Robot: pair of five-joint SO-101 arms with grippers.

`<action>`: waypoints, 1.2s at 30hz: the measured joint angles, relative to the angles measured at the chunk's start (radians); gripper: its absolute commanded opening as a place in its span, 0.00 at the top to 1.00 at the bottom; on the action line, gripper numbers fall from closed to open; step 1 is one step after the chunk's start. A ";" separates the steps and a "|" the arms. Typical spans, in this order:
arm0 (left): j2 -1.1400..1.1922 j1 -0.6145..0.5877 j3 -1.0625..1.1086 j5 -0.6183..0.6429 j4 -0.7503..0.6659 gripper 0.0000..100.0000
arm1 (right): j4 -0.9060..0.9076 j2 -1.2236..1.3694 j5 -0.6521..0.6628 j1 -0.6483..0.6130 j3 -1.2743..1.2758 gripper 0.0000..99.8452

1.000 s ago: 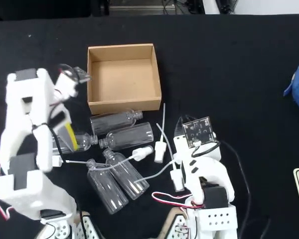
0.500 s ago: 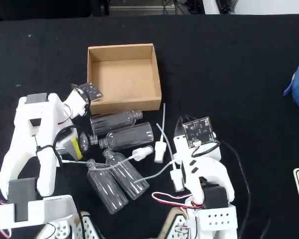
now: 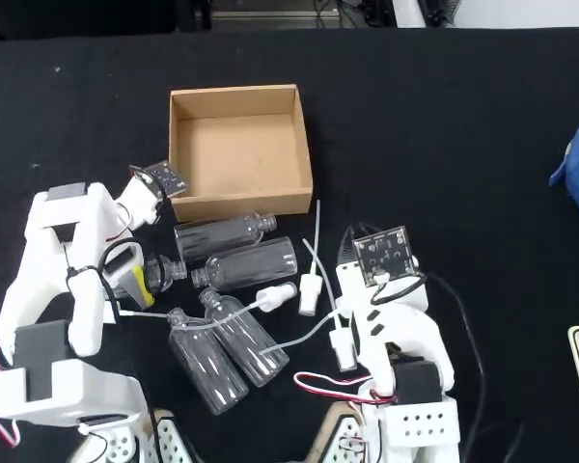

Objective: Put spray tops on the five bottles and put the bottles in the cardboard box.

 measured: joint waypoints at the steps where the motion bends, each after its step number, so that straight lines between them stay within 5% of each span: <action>1: 0.000 0.000 0.000 0.000 -0.002 0.78 | 0.000 0.000 0.000 0.000 0.000 0.98; 23: 0.000 0.109 0.006 0.021 0.000 0.78 | 0.000 0.000 0.000 0.000 0.000 0.98; 36: 0.000 0.110 0.089 0.021 -0.181 0.78 | 0.000 0.000 0.000 0.000 0.000 0.98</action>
